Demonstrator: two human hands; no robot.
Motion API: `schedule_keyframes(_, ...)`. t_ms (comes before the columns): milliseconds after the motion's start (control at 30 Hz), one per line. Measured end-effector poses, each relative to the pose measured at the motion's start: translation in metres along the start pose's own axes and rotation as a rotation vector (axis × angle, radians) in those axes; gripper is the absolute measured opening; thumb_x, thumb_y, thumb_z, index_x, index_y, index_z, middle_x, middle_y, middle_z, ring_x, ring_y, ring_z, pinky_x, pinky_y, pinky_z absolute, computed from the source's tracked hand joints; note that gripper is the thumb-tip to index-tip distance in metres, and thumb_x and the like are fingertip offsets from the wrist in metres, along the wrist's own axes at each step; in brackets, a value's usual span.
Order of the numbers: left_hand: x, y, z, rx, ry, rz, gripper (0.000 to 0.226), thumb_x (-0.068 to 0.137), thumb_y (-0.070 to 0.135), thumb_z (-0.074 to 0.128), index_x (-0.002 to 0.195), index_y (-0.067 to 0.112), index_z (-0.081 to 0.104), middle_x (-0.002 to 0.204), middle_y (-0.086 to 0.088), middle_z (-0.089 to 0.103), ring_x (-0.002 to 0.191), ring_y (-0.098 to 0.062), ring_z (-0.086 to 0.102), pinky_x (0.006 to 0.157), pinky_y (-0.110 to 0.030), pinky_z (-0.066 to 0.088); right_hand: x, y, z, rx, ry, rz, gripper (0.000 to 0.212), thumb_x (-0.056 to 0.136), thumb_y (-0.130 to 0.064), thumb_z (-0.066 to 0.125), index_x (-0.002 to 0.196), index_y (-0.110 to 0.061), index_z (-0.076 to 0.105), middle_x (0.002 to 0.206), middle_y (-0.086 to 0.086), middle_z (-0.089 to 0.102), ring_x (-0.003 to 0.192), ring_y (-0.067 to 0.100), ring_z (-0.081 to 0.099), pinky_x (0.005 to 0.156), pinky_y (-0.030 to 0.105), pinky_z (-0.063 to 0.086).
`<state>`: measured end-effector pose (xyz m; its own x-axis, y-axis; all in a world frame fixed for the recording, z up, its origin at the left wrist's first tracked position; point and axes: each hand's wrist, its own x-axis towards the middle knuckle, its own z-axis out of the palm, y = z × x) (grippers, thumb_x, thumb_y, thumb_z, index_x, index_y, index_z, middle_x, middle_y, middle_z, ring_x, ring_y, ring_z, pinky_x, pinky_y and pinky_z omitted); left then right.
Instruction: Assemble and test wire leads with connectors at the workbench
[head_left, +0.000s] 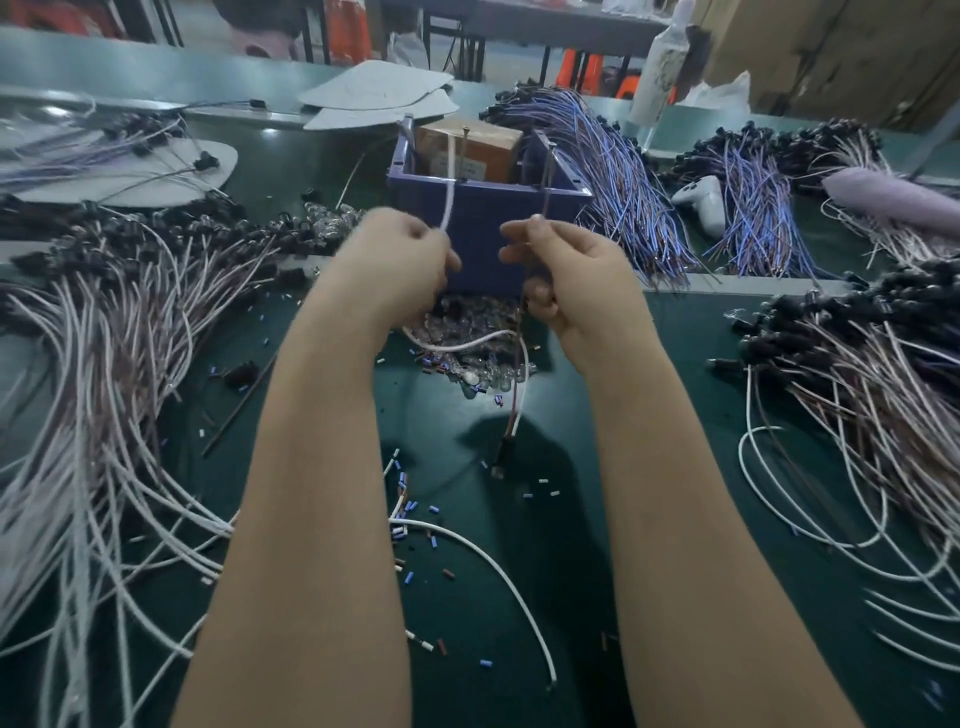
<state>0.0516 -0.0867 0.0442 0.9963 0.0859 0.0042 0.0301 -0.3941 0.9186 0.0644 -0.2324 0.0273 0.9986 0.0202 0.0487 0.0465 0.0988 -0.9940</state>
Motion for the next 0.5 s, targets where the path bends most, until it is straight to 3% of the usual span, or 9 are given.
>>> schedule_keyframes(167,-0.005,-0.002,0.011,0.256,-0.337,0.044,0.033,0.099,0.018,0.042,0.071,0.015,0.060,0.037,0.010,0.045,0.029,-0.005,0.034,0.034,-0.012,0.028,0.003,0.000,-0.002,0.189,0.111,0.082,0.027,0.101,-0.022,0.044,0.087,-0.006,0.061,0.059,0.000,0.046,0.037,0.004,0.031,0.036,0.015,0.024)
schedule_keyframes(300,-0.010,0.002,0.011,0.297,-0.466,0.064,0.031,0.100,0.020,0.043,0.074,0.015,0.059,0.044,0.009,0.055,0.030,-0.004,0.038,0.035,-0.011,0.032,0.003,0.002,-0.006,0.133,0.041,0.102,0.024,0.099,-0.022,0.050,0.087,-0.005,0.061,0.051,-0.005,0.042,0.036,0.004,0.029,0.035,0.015,0.024)
schedule_keyframes(367,-0.014,0.005,0.011,0.280,-0.501,0.038,0.028,0.100,0.019,0.041,0.079,0.014,0.059,0.053,0.007,0.064,0.038,-0.004,0.052,0.039,-0.014,0.042,0.002,0.003,-0.008,0.056,0.011,0.056,0.023,0.099,-0.017,0.050,0.084,-0.006,0.064,0.054,-0.003,0.042,0.035,0.004,0.029,0.035,0.015,0.024)
schedule_keyframes(433,-0.016,0.005,0.012,0.282,-0.468,0.020,0.027,0.101,0.025,0.040,0.092,0.012,0.061,0.074,0.003,0.073,0.063,-0.008,0.069,0.061,-0.023,0.057,0.001,0.003,-0.009,-0.029,-0.010,-0.009,0.026,0.099,-0.016,0.050,0.080,-0.009,0.065,0.056,-0.002,0.043,0.036,0.003,0.031,0.036,0.014,0.025)
schedule_keyframes(500,-0.011,0.004,0.013,0.355,-0.284,0.091,0.031,0.101,0.031,0.039,0.104,0.010,0.062,0.095,-0.005,0.072,0.089,-0.020,0.069,0.084,-0.039,0.055,0.000,0.002,-0.008,-0.099,-0.060,-0.044,0.025,0.098,-0.017,0.051,0.078,-0.011,0.067,0.053,-0.003,0.043,0.037,0.004,0.031,0.036,0.014,0.025)
